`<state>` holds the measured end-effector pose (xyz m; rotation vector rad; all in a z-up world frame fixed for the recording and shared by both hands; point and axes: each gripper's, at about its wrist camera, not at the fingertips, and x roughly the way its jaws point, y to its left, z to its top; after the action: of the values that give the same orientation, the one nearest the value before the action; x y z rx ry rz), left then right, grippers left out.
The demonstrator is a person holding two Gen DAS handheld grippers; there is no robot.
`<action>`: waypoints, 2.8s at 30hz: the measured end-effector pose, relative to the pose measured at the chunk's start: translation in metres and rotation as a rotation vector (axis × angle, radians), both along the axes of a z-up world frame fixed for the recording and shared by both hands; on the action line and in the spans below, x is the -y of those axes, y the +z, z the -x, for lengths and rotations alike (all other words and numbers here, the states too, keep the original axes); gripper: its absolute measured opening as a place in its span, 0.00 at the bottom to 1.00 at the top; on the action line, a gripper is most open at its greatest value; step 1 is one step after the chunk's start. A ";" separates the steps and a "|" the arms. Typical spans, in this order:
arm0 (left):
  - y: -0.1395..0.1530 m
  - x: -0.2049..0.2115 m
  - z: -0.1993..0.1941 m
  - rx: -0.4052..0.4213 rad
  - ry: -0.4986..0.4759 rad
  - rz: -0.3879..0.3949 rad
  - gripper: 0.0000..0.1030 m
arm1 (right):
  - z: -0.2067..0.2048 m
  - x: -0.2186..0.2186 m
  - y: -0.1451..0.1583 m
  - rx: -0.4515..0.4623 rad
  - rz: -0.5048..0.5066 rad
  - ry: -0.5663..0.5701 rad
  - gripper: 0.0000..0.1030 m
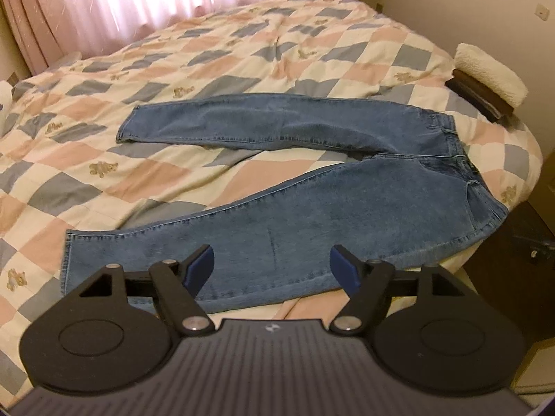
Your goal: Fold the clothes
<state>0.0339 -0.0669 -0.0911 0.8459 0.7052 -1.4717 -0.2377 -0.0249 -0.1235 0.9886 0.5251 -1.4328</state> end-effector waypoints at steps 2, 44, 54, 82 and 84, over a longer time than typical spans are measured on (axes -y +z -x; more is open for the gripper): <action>0.005 -0.010 -0.006 -0.001 -0.012 0.017 0.70 | -0.008 -0.012 0.003 -0.003 0.008 -0.016 0.86; -0.028 -0.037 -0.123 -0.056 0.176 -0.080 0.78 | -0.042 -0.008 -0.021 -0.089 -0.098 -0.025 0.92; -0.050 0.043 -0.089 0.009 0.235 -0.162 0.78 | -0.003 0.074 -0.042 -0.091 -0.184 0.029 0.92; -0.025 0.092 -0.083 0.010 0.092 -0.114 0.84 | -0.043 0.081 -0.033 -0.045 -0.168 -0.070 0.94; -0.023 0.090 -0.087 0.008 0.073 -0.105 0.84 | -0.047 0.071 -0.031 -0.043 -0.163 -0.098 0.94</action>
<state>0.1206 -0.1568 -0.1140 0.8963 0.8047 -1.3747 -0.1904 -0.0961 -0.1550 1.1279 0.6399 -1.5197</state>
